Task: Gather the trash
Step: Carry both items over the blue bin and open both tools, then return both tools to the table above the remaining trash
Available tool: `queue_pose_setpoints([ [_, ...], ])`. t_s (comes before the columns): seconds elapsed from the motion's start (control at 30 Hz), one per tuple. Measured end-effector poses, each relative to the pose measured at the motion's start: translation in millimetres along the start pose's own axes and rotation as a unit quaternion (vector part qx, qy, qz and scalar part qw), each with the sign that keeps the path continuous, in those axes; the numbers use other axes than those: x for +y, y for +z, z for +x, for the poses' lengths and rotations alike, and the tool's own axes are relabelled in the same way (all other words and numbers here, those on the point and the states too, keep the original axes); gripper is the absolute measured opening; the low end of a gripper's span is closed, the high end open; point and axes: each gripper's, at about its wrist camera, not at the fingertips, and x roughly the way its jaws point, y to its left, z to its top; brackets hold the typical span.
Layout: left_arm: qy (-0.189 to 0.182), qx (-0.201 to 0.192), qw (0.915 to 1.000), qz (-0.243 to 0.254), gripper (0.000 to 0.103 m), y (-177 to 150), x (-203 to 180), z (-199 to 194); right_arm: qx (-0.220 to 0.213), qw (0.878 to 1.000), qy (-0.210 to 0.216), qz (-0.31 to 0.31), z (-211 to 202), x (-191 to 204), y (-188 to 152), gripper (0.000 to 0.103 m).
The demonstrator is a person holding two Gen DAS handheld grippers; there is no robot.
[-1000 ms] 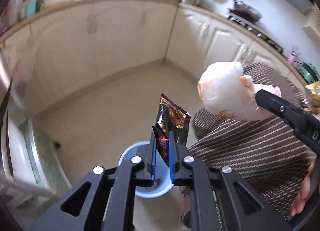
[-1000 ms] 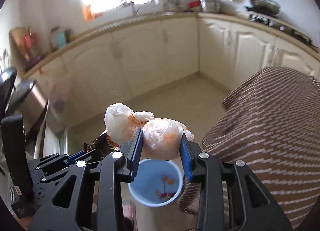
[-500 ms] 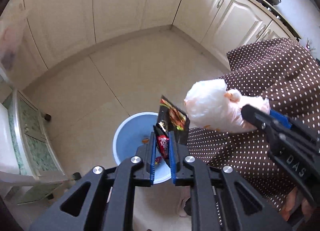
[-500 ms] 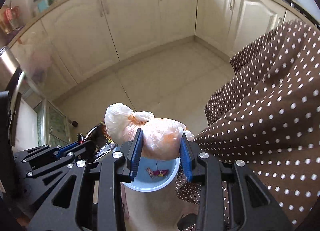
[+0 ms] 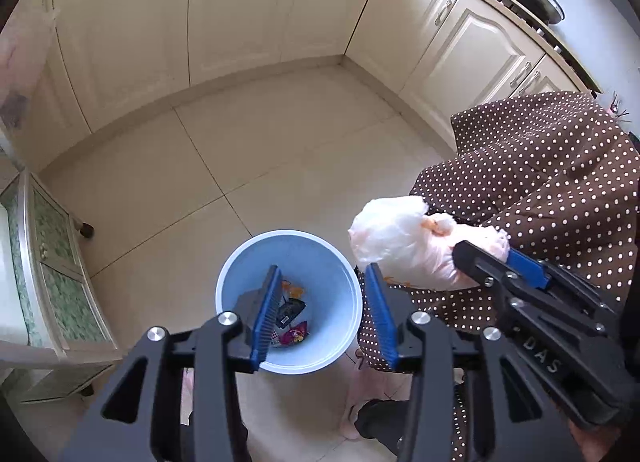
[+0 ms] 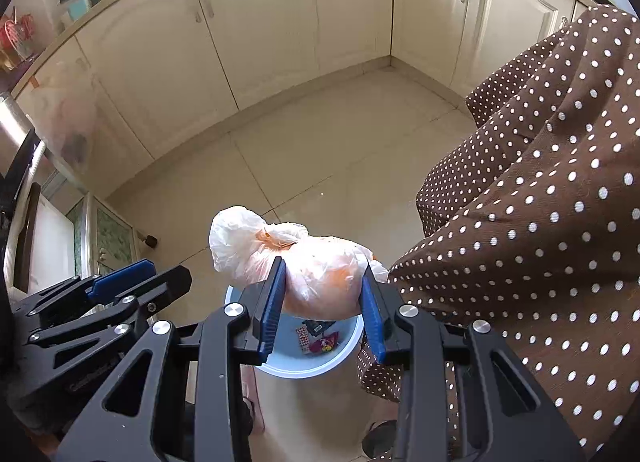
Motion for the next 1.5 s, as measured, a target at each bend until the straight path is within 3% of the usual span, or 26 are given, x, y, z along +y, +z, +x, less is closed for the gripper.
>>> queue_pose_setpoints([
  [0.3,0.009,-0.002,0.9999,-0.007,0.044,-2.3,8.4,-6.6,0.000,1.000,0.014,-0.007,7.5,7.1,5.8,0.036],
  [0.53,-0.004,-0.002,0.9993,-0.036,0.045,0.5,21.5,-9.3,-0.012,1.000,0.028,-0.002,12.4,13.9,15.4,0.046],
  [0.83,-0.004,-0.024,0.9994,-0.026,0.046,3.2,13.1,-35.0,-0.027,0.999,0.026,-0.003,-14.4,11.7,16.8,0.051],
  [1.03,-0.013,-0.062,0.9980,-0.005,0.049,5.4,-9.9,-77.0,-0.082,0.996,0.002,-0.034,-81.5,8.6,16.6,0.053],
  [1.23,-0.042,-0.109,0.9923,0.041,0.052,3.4,-59.6,-131.8,-0.148,0.988,-0.023,-0.037,-158.4,-12.7,9.8,0.055],
  [1.5,-0.095,-0.146,0.9751,0.138,0.055,-6.3,-164.2,-182.9,-0.224,0.972,-0.066,0.017,-262.1,-92.3,-24.3,0.059],
])
